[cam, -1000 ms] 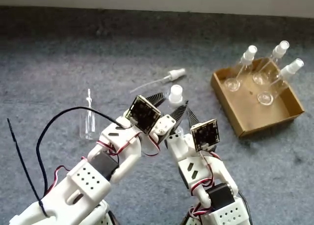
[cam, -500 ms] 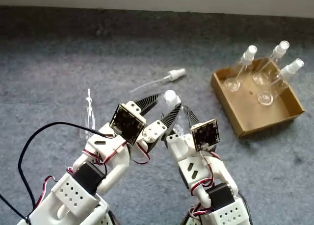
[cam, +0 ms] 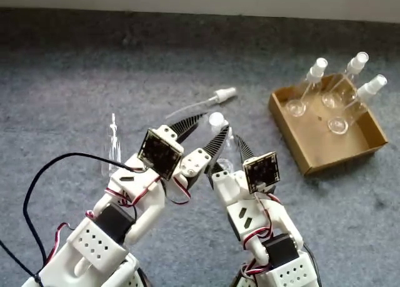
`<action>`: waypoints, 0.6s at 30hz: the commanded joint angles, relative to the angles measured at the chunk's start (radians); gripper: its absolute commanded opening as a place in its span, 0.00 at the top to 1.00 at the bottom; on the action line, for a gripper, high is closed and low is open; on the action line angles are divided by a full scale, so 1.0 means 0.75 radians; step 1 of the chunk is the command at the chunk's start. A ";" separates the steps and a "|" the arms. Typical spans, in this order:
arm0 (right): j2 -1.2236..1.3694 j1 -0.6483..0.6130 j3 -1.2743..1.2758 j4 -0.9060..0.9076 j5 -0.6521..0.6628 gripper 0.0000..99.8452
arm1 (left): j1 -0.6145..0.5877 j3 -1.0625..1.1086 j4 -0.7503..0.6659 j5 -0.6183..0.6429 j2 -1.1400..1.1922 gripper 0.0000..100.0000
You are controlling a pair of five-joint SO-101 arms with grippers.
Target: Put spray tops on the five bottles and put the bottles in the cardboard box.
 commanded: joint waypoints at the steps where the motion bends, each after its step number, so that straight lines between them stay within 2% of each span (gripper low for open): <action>1: -0.009 -0.003 0.167 -0.005 -0.006 0.90 | -0.005 -0.050 -0.121 0.010 0.136 0.89; 5: -0.009 -0.003 0.167 -0.003 -0.006 0.90 | -0.001 -0.058 -0.184 0.014 0.197 0.89; 18: -0.009 -0.003 0.167 -0.003 -0.006 0.90 | -0.003 -0.118 -0.184 0.014 0.197 0.89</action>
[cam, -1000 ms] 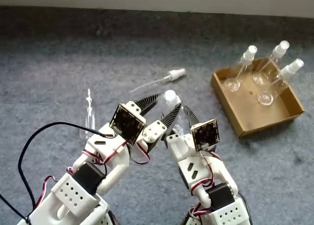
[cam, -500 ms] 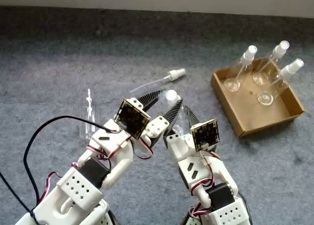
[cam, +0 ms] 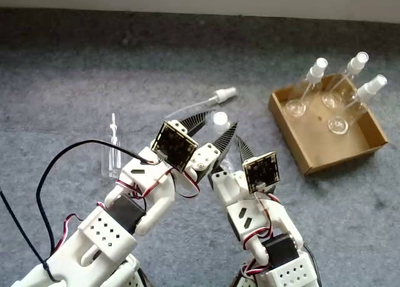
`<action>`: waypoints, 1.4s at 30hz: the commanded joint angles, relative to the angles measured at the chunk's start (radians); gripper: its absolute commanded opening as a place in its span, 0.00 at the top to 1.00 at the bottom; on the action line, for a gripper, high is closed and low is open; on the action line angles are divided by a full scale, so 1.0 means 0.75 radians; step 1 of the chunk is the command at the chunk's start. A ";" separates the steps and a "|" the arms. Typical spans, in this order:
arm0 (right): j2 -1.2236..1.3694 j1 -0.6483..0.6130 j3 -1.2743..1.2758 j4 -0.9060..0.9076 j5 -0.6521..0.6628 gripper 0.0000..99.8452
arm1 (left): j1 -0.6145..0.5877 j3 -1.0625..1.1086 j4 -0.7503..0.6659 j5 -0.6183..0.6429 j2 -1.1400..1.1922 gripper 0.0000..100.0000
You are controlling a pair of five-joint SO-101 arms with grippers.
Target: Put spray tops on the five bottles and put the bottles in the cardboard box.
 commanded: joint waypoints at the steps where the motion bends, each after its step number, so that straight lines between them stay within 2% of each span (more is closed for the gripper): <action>1: -0.009 -0.001 0.167 -0.003 -0.006 0.90 | -0.015 -0.075 -0.027 0.014 -0.007 0.89; 8: -0.009 -0.001 0.167 -0.003 -0.006 0.90 | -0.015 -0.073 -0.023 0.014 0.005 0.88; 15: -0.009 -0.001 0.167 -0.003 -0.006 0.90 | -0.013 -0.075 0.117 0.014 0.005 0.75; 27: -0.007 -0.001 0.167 -0.003 -0.006 0.90 | -0.019 -0.081 0.125 0.012 -0.007 0.75; 34: -0.007 -0.001 0.167 -0.003 -0.006 0.90 | -0.028 -0.087 0.223 0.006 -0.009 0.75; 42: -0.007 -0.001 0.167 -0.003 -0.006 0.90 | -0.028 -0.132 0.225 0.006 -0.009 0.75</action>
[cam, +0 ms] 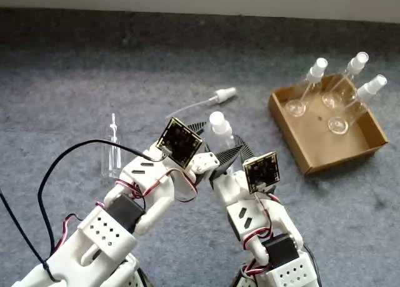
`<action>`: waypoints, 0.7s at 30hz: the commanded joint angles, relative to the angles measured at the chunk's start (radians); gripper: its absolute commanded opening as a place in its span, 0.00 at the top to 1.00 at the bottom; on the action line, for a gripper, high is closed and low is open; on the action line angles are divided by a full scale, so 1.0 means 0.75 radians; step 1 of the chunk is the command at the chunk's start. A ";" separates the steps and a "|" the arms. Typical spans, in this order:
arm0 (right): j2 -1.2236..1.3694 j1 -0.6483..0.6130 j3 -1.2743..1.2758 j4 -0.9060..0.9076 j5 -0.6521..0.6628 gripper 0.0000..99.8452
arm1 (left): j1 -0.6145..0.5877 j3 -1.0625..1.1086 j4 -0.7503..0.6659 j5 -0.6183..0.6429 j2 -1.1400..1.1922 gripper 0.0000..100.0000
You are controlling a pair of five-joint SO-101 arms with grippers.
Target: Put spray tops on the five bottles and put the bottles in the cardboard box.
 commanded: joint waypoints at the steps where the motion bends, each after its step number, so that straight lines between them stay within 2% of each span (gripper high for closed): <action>1: -0.007 -0.003 0.167 -0.003 -0.006 0.90 | -0.013 -0.140 0.006 0.008 -0.009 0.75; 12: -0.007 -0.003 0.167 -0.003 -0.006 0.90 | -0.011 -0.230 0.215 0.008 -0.019 0.75; 21: -0.007 -0.003 0.167 -0.003 -0.006 0.90 | -0.009 -0.228 0.432 0.008 -0.287 0.75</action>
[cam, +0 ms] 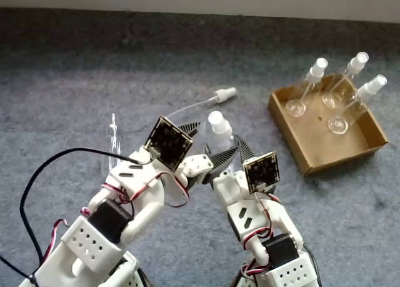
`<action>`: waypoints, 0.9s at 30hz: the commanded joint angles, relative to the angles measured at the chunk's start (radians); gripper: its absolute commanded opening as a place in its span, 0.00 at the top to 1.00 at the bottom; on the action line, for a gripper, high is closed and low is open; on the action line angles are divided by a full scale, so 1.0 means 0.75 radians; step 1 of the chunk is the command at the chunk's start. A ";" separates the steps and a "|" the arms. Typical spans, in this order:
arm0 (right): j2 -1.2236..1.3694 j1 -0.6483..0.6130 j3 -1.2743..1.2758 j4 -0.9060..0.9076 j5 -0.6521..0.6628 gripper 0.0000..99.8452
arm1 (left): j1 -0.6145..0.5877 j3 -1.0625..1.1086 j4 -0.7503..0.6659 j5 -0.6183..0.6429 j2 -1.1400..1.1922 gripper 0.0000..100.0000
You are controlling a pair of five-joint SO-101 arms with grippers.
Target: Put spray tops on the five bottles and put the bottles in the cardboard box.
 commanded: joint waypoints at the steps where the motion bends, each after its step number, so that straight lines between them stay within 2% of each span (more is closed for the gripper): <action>1: -0.007 -0.003 0.167 -0.003 -0.006 0.90 | -0.007 -0.081 0.131 0.008 -0.144 0.75; 7: -0.007 -0.003 0.167 -0.003 -0.006 0.90 | -0.024 -0.081 0.299 0.006 -0.294 0.75; 15: -0.007 -0.001 0.167 -0.003 -0.006 0.90 | -0.163 -0.081 0.542 0.006 -0.590 0.76; 17: -0.007 -0.001 0.167 0.003 -0.006 0.90 | -0.220 -0.081 0.573 0.006 -0.645 0.81; 21: -0.017 -0.001 0.167 0.050 -0.006 0.90 | -0.355 -0.081 0.587 0.006 -0.733 1.00; 24: -0.017 -0.001 0.167 0.052 -0.006 0.90 | -0.451 -0.079 0.606 0.008 -0.785 0.96; 27: -0.015 -0.001 0.167 0.052 -0.006 0.90 | -0.498 -0.081 0.687 0.008 -0.856 0.97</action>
